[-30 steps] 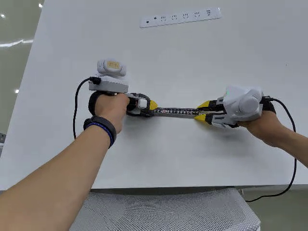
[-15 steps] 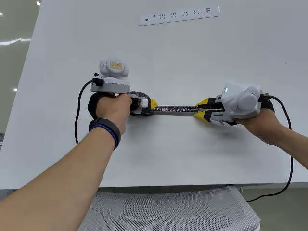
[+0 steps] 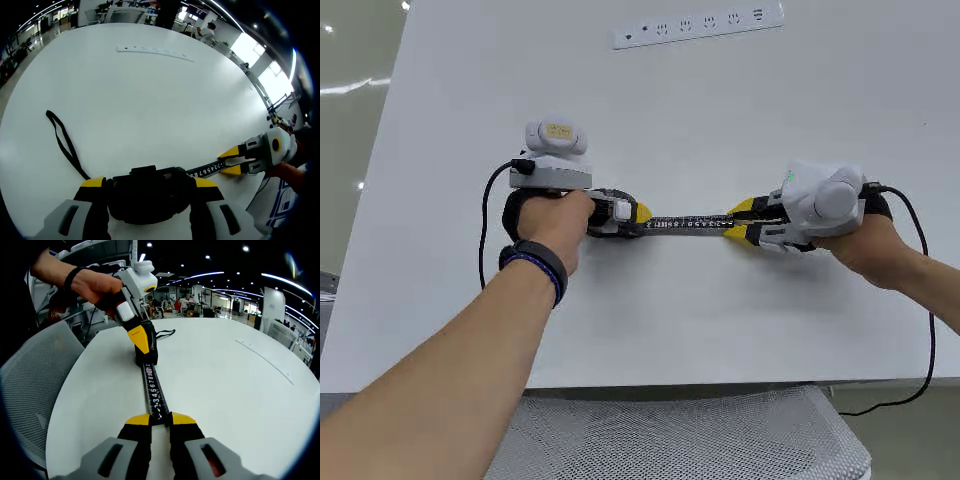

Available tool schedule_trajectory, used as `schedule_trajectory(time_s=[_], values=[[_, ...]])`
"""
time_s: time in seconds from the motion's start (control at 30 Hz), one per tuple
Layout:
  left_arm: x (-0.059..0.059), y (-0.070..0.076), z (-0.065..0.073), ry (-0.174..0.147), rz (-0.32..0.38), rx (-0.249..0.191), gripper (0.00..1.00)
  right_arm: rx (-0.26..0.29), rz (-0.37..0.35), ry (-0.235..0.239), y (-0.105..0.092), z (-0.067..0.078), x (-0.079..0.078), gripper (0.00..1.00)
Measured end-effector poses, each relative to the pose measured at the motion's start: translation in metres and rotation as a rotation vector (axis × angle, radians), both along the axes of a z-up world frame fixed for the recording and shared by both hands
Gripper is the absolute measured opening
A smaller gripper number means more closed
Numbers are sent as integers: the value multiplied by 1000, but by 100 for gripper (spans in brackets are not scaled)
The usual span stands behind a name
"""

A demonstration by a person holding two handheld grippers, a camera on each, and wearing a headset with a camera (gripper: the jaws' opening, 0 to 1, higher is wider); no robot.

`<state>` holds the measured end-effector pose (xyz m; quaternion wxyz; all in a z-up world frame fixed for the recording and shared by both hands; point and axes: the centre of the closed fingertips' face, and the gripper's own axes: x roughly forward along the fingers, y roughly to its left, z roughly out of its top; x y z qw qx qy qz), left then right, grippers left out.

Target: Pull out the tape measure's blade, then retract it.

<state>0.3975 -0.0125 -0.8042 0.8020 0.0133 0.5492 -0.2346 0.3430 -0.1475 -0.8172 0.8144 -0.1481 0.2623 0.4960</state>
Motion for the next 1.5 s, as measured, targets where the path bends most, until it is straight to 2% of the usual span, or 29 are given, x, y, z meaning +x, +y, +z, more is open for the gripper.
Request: schedule_trajectory(time_s=[0.3,0.93,1.1,1.23,1.37,1.5], values=[[0,0,0,-4,8,-5,63,-10,36,7,5,-2,2,11],[0,4,2,-2,39,-20,63,-13,58,19,21,-1,13,11],[1,6,3,-7,47,-30,63,-15,82,10,23,-1,13,12],[1,8,4,-3,48,-62,64,-16,91,-6,20,-1,14,14],[1,8,4,1,51,-68,64,-16,89,-6,20,-2,15,21],[1,7,4,9,54,-79,65,-14,87,-12,22,-2,17,17]])
